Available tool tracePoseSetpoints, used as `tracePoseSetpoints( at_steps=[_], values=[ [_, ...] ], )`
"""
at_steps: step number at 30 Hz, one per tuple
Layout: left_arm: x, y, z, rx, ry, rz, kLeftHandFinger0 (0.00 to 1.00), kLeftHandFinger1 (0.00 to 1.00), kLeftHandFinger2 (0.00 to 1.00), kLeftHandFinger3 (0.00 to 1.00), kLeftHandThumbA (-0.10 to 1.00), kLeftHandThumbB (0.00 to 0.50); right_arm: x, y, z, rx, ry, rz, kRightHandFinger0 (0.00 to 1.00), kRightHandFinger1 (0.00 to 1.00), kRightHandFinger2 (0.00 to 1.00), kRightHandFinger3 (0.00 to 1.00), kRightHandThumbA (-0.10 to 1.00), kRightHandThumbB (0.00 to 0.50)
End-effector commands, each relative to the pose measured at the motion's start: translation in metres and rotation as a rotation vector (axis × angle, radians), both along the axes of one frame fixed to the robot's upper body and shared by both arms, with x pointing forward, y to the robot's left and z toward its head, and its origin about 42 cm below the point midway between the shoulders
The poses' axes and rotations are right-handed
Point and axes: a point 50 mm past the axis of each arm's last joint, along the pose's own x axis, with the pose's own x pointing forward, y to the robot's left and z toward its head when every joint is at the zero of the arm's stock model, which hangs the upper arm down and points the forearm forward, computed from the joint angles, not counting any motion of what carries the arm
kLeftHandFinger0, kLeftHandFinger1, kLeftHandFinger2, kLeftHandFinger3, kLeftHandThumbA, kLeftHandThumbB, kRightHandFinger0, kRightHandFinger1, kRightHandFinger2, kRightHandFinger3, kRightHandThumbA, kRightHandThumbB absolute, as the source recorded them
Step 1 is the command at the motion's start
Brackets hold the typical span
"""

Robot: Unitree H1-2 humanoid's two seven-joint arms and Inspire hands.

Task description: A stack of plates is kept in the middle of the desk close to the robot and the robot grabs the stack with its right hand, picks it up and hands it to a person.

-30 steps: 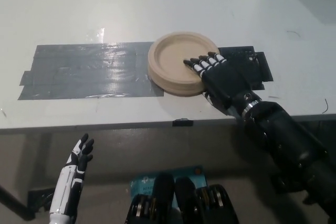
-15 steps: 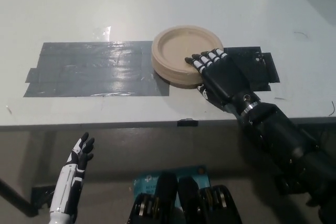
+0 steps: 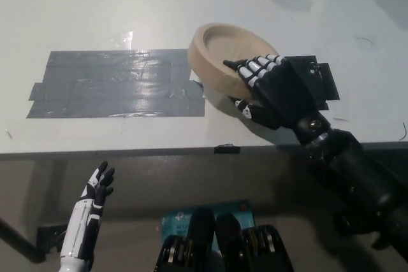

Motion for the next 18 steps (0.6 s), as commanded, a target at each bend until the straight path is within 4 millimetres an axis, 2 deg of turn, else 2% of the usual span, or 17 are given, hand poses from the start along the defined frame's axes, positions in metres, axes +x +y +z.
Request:
tracePoseSetpoints(
  at_steps=[1, 5, 6, 7, 9, 11, 12, 18],
  values=[
    [0.0, 0.002, 0.011, 0.013, -0.05, -0.02, 1.0, 1.0, 1.0, 1.0, 1.0, 0.0, -0.027, -0.006, 0.124, 0.186, -0.354, 0.147, 0.0, 0.05, 0.6, 0.14, -0.1, 0.228],
    [0.002, 0.004, 0.011, 0.012, -0.056, -0.017, 1.0, 1.0, 1.0, 1.0, 1.0, 0.0, -0.032, 0.0, 0.128, 0.193, -0.364, 0.176, 0.0, 0.03, 0.57, 0.22, -0.1, 0.254],
    [0.001, 0.004, 0.012, 0.014, -0.052, -0.016, 1.0, 1.0, 1.0, 1.0, 1.0, 0.0, -0.031, 0.003, 0.125, 0.189, -0.361, 0.176, 0.0, 0.0, 0.55, 0.22, -0.1, 0.292],
    [0.0, 0.004, 0.012, 0.013, -0.048, -0.015, 1.0, 1.0, 1.0, 1.0, 1.0, 0.0, -0.03, 0.004, 0.123, 0.185, -0.355, 0.173, 0.0, 0.0, 0.55, 0.2, -0.1, 0.301],
    [-0.002, 0.003, 0.012, 0.014, -0.045, -0.015, 1.0, 1.0, 1.0, 1.0, 1.0, 0.0, -0.027, 0.006, 0.119, 0.166, -0.328, 0.157, 0.0, 0.0, 0.53, 0.29, -0.1, 0.306],
    [-0.005, 0.003, 0.01, 0.023, -0.045, -0.019, 1.0, 1.0, 1.0, 1.0, 1.0, 0.0, -0.025, 0.006, 0.115, 0.152, -0.312, 0.142, 0.0, 0.0, 0.5, 0.28, -0.1, 0.315],
    [-0.006, 0.003, 0.009, 0.025, -0.046, -0.021, 1.0, 1.0, 1.0, 1.0, 1.0, 0.0, -0.024, 0.007, 0.114, 0.152, -0.311, 0.141, 0.0, 0.0, 0.47, 0.34, -0.1, 0.331],
    [-0.008, 0.004, 0.01, 0.034, -0.043, -0.019, 1.0, 1.0, 1.0, 1.0, 1.0, 0.0, 0.005, 0.018, 0.112, 0.128, -0.277, 0.111, 0.0, 0.0, 0.44, 0.26, -0.1, 0.329]
  ],
)
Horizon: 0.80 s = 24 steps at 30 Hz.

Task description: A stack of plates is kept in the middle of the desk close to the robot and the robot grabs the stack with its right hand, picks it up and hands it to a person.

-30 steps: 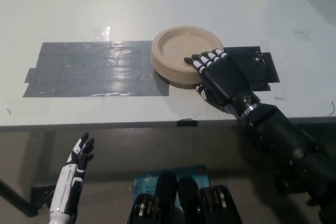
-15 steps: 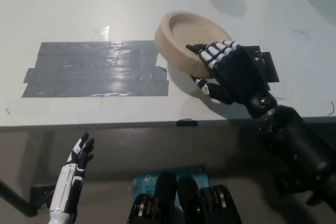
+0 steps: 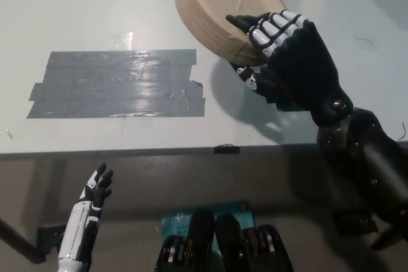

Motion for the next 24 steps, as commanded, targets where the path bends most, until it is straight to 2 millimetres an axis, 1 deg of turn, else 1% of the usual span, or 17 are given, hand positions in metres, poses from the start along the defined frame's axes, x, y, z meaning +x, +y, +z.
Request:
tracePoseSetpoints(
  at_steps=[1, 2, 3, 5, 7, 8, 9, 11, 12, 13, 14, 15, 16, 17, 18, 19, 24],
  values=[
    [-0.005, 0.001, 0.012, 0.022, -0.049, -0.019, 1.0, 1.0, 1.0, 1.0, 1.0, 0.0, 0.026, 0.016, 0.04, 0.012, -0.089, 0.01, 0.0, 0.0, 0.44, 0.26, -0.1, 0.321],
    [-0.005, 0.0, 0.011, 0.022, -0.048, -0.02, 1.0, 1.0, 1.0, 1.0, 1.0, 0.0, 0.029, 0.016, 0.04, 0.009, -0.087, 0.007, 0.0, 0.0, 0.44, 0.25, -0.1, 0.318],
    [-0.005, -0.001, 0.01, 0.019, -0.049, -0.021, 1.0, 1.0, 1.0, 1.0, 1.0, 0.0, 0.035, 0.018, 0.04, 0.003, -0.073, -0.008, 0.0, 0.0, 0.42, 0.45, -0.1, 0.311],
    [-0.004, -0.001, 0.01, 0.019, -0.054, -0.02, 1.0, 1.0, 1.0, 1.0, 1.0, 0.0, 0.045, 0.021, 0.04, -0.01, -0.059, -0.03, 0.0, 0.0, 0.34, 0.49, -0.1, 0.306],
    [-0.004, -0.001, 0.011, 0.019, -0.054, -0.018, 1.0, 1.0, 1.0, 1.0, 1.0, 0.0, 0.058, 0.027, 0.039, -0.022, -0.037, -0.037, 0.0, 0.0, 0.32, 0.36, -0.1, 0.294],
    [-0.005, -0.001, 0.011, 0.02, -0.053, -0.018, 1.0, 1.0, 1.0, 1.0, 1.0, 0.0, 0.063, 0.029, 0.038, -0.026, -0.021, -0.045, 0.0, 0.0, 0.37, 0.25, -0.1, 0.281],
    [-0.004, -0.001, 0.011, 0.017, -0.055, -0.017, 1.0, 1.0, 1.0, 1.0, 1.0, 0.0, 0.071, 0.032, 0.037, -0.039, -0.002, -0.058, 0.0, 0.02, 0.53, 0.17, -0.1, 0.28],
    [-0.003, -0.001, 0.012, 0.016, -0.057, -0.016, 1.0, 1.0, 1.0, 1.0, 1.0, 0.0, 0.079, 0.035, 0.037, -0.052, 0.007, -0.068, 0.0, 0.06, 0.65, 0.14, -0.1, 0.292],
    [-0.003, -0.001, 0.012, 0.015, -0.059, -0.014, 1.0, 1.0, 1.0, 1.0, 1.0, 0.0, 0.085, 0.04, 0.036, -0.065, 0.029, -0.081, 0.0, 0.13, 0.74, 0.4, -0.1, 0.316],
    [-0.003, -0.001, 0.012, 0.014, -0.059, -0.014, 1.0, 1.0, 1.0, 1.0, 1.0, 0.0, 0.088, 0.043, 0.036, -0.069, 0.046, -0.087, 0.0, 0.12, 0.69, 0.45, -0.1, 0.314],
    [-0.003, -0.001, 0.013, 0.012, -0.061, -0.017, 1.0, 1.0, 1.0, 1.0, 1.0, 0.0, 0.092, 0.045, 0.035, -0.069, 0.101, -0.104, 0.08, 0.28, 0.68, 0.5, 0.09, 0.312],
    [-0.003, -0.001, 0.013, 0.012, -0.062, -0.019, 1.0, 1.0, 1.0, 1.0, 1.0, 0.0, 0.094, 0.045, 0.034, -0.069, 0.129, -0.114, 0.11, 0.31, 0.62, 0.55, 0.17, 0.317],
    [-0.002, -0.002, 0.013, 0.013, -0.063, -0.022, 1.0, 1.0, 1.0, 1.0, 1.0, 0.0, 0.096, 0.046, 0.034, -0.075, 0.196, -0.128, 0.4, 0.65, 0.98, 0.91, 0.32, 0.447],
    [-0.002, -0.002, 0.014, 0.016, -0.065, -0.023, 1.0, 1.0, 1.0, 1.0, 1.0, 0.0, 0.097, 0.048, 0.034, -0.087, 0.282, -0.127, 0.88, 1.0, 1.0, 1.0, 0.43, 0.437],
    [-0.001, -0.001, 0.014, 0.018, -0.065, -0.023, 1.0, 1.0, 1.0, 1.0, 1.0, 0.0, 0.097, 0.051, 0.034, -0.115, 0.375, -0.128, 1.0, 1.0, 1.0, 1.0, 0.58, 0.487],
    [-0.001, -0.001, 0.014, 0.019, -0.066, -0.023, 1.0, 1.0, 1.0, 1.0, 1.0, 0.0, 0.095, 0.053, 0.035, -0.133, 0.427, -0.13, 1.0, 1.0, 1.0, 1.0, 0.66, 0.497],
    [0.005, 0.001, 0.017, 0.022, -0.078, -0.025, 1.0, 1.0, 1.0, 1.0, 1.0, 0.0, 0.075, 0.057, 0.047, -0.093, 0.527, -0.049, 1.0, 1.0, 1.0, 1.0, 0.77, 0.5]
  ],
)
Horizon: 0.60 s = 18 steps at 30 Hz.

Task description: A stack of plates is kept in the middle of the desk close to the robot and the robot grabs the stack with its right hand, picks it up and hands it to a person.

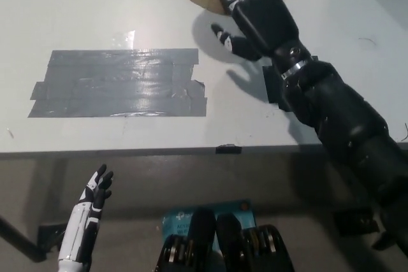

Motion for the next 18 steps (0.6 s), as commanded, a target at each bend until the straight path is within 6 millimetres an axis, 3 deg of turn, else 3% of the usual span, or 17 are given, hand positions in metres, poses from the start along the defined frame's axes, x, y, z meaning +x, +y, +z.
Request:
tracePoseSetpoints(
  at_steps=[1, 8, 12, 14, 15, 16, 18],
  values=[
    [0.005, 0.001, 0.018, 0.025, -0.08, -0.023, 1.0, 1.0, 1.0, 1.0, 1.0, 0.0, -0.019, 0.016, 0.051, 0.083, 0.259, 0.101, 1.0, 1.0, 1.0, 1.0, 0.78, 0.5],
    [0.009, 0.001, 0.019, 0.023, -0.082, -0.022, 1.0, 1.0, 1.0, 1.0, 1.0, 0.0, -0.068, -0.007, 0.075, 0.169, 0.207, 0.2, 1.0, 1.0, 1.0, 1.0, 0.91, 0.5],
    [0.008, 0.001, 0.017, 0.028, -0.079, -0.025, 1.0, 1.0, 1.0, 1.0, 1.0, 0.0, -0.133, -0.038, 0.09, 0.26, 0.135, 0.297, 1.0, 1.0, 1.0, 1.0, 0.86, 0.5],
    [0.007, 0.001, 0.017, 0.029, -0.077, -0.024, 1.0, 1.0, 1.0, 1.0, 1.0, 0.0, -0.148, -0.045, 0.092, 0.279, 0.136, 0.31, 1.0, 1.0, 1.0, 1.0, 0.84, 0.5],
    [0.007, 0.001, 0.017, 0.025, -0.079, -0.023, 1.0, 1.0, 1.0, 1.0, 1.0, 0.0, -0.166, -0.053, 0.094, 0.296, 0.128, 0.32, 1.0, 1.0, 1.0, 1.0, 0.85, 0.5],
    [0.007, 0.001, 0.017, 0.028, -0.079, -0.023, 1.0, 1.0, 1.0, 1.0, 1.0, 0.0, -0.189, -0.063, 0.093, 0.325, 0.108, 0.342, 1.0, 1.0, 1.0, 1.0, 0.83, 0.5],
    [0.008, 0.001, 0.017, 0.032, -0.076, -0.026, 1.0, 1.0, 1.0, 1.0, 1.0, 0.0, -0.215, -0.075, 0.089, 0.36, 0.092, 0.366, 1.0, 1.0, 1.0, 1.0, 0.83, 0.495]
  ],
)
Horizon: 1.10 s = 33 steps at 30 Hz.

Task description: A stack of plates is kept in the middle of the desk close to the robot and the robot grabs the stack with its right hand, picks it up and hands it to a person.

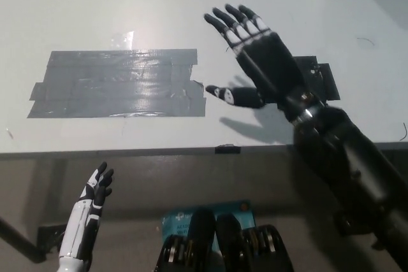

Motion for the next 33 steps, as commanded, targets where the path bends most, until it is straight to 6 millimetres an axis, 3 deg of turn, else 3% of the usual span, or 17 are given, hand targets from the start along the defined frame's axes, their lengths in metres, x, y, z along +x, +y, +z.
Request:
tracePoseSetpoints(
  at_steps=[1, 4, 6, 7, 8, 11, 12, 18, 20, 22, 24, 25, 26, 29, 31, 33],
  values=[
    [0.004, 0.0, 0.017, 0.032, -0.075, -0.027, 1.0, 1.0, 1.0, 1.0, 1.0, 0.0, -0.136, -0.063, 0.101, 0.246, -0.035, 0.229, 1.0, 1.0, 1.0, 1.0, 0.83, 0.497],
    [0.006, 0.0, 0.016, 0.03, -0.074, -0.029, 1.0, 1.0, 1.0, 1.0, 1.0, 0.0, -0.172, -0.079, 0.077, 0.345, 0.013, 0.255, 1.0, 1.0, 1.0, 1.0, 0.79, 0.461],
    [0.005, 0.0, 0.016, 0.029, -0.07, -0.028, 1.0, 1.0, 1.0, 1.0, 1.0, 0.0, -0.188, -0.084, 0.064, 0.423, 0.083, 0.253, 1.0, 1.0, 1.0, 1.0, 0.78, 0.469],
    [0.005, -0.001, 0.015, 0.031, -0.07, -0.028, 1.0, 1.0, 1.0, 1.0, 1.0, 0.0, -0.2, -0.088, 0.048, 0.476, 0.141, 0.218, 1.0, 1.0, 1.0, 1.0, 0.89, 0.467],
    [0.005, -0.002, 0.015, 0.031, -0.07, -0.029, 1.0, 1.0, 1.0, 1.0, 1.0, 0.0, -0.207, -0.09, 0.036, 0.518, 0.171, 0.199, 1.0, 1.0, 1.0, 1.0, 0.91, 0.441],
    [0.004, -0.002, 0.014, 0.029, -0.067, -0.029, 1.0, 1.0, 1.0, 1.0, 1.0, 0.0, -0.21, -0.089, 0.007, 0.634, 0.242, 0.194, 1.0, 1.0, 1.0, 1.0, 0.93, 0.388],
    [0.003, -0.002, 0.013, 0.032, -0.064, -0.028, 1.0, 1.0, 1.0, 1.0, 1.0, 0.0, -0.21, -0.089, -0.014, 0.669, 0.288, 0.164, 1.0, 1.0, 1.0, 1.0, 0.98, 0.363],
    [0.001, -0.002, 0.014, 0.031, -0.065, -0.034, 1.0, 1.0, 1.0, 1.0, 1.0, 0.0, -0.203, -0.078, -0.08, 0.82, 0.457, 0.095, 1.0, 1.0, 1.0, 1.0, 0.94, 0.275],
    [0.002, -0.004, 0.013, 0.033, -0.07, -0.039, 1.0, 1.0, 1.0, 1.0, 1.0, 0.0, -0.201, -0.07, -0.097, 0.893, 0.553, 0.059, 1.0, 1.0, 1.0, 1.0, 0.96, 0.316],
    [0.0, -0.003, 0.011, 0.031, -0.069, -0.039, 1.0, 1.0, 1.0, 1.0, 1.0, 0.0, -0.197, -0.062, -0.116, 0.972, 0.633, 0.037, 1.0, 1.0, 1.0, 1.0, 0.96, 0.314],
    [-0.001, -0.003, 0.011, 0.032, -0.067, -0.036, 1.0, 1.0, 1.0, 1.0, 1.0, 0.0, -0.196, -0.059, -0.124, 0.994, 0.671, 0.028, 1.0, 1.0, 1.0, 1.0, 0.97, 0.304],
    [-0.001, -0.003, 0.011, 0.033, -0.067, -0.036, 1.0, 1.0, 1.0, 1.0, 1.0, 0.0, -0.195, -0.059, -0.126, 0.999, 0.68, 0.026, 1.0, 1.0, 1.0, 1.0, 0.93, 0.226],
    [0.0, -0.003, 0.012, 0.04, -0.071, -0.035, 1.0, 1.0, 1.0, 1.0, 1.0, 0.0, -0.19, -0.059, -0.135, 0.991, 0.711, 0.01, 1.0, 1.0, 1.0, 1.0, 0.98, 0.244],
    [0.002, -0.001, 0.014, 0.04, -0.077, -0.035, 1.0, 1.0, 1.0, 1.0, 1.0, 0.0, -0.182, -0.058, -0.145, 0.976, 0.755, -0.013, 1.0, 1.0, 1.0, 1.0, 0.97, 0.244],
    [0.002, -0.001, 0.014, 0.033, -0.071, -0.035, 1.0, 1.0, 1.0, 1.0, 1.0, 0.0, -0.18, -0.059, -0.148, 0.955, 0.776, -0.03, 1.0, 1.0, 1.0, 1.0, 0.98, 0.29],
    [0.001, -0.001, 0.013, 0.038, -0.07, -0.034, 1.0, 1.0, 1.0, 1.0, 1.0, 0.0, -0.181, -0.058, -0.152, 0.938, 0.791, -0.028, 1.0, 1.0, 1.0, 1.0, 0.98, 0.274]
  ],
)
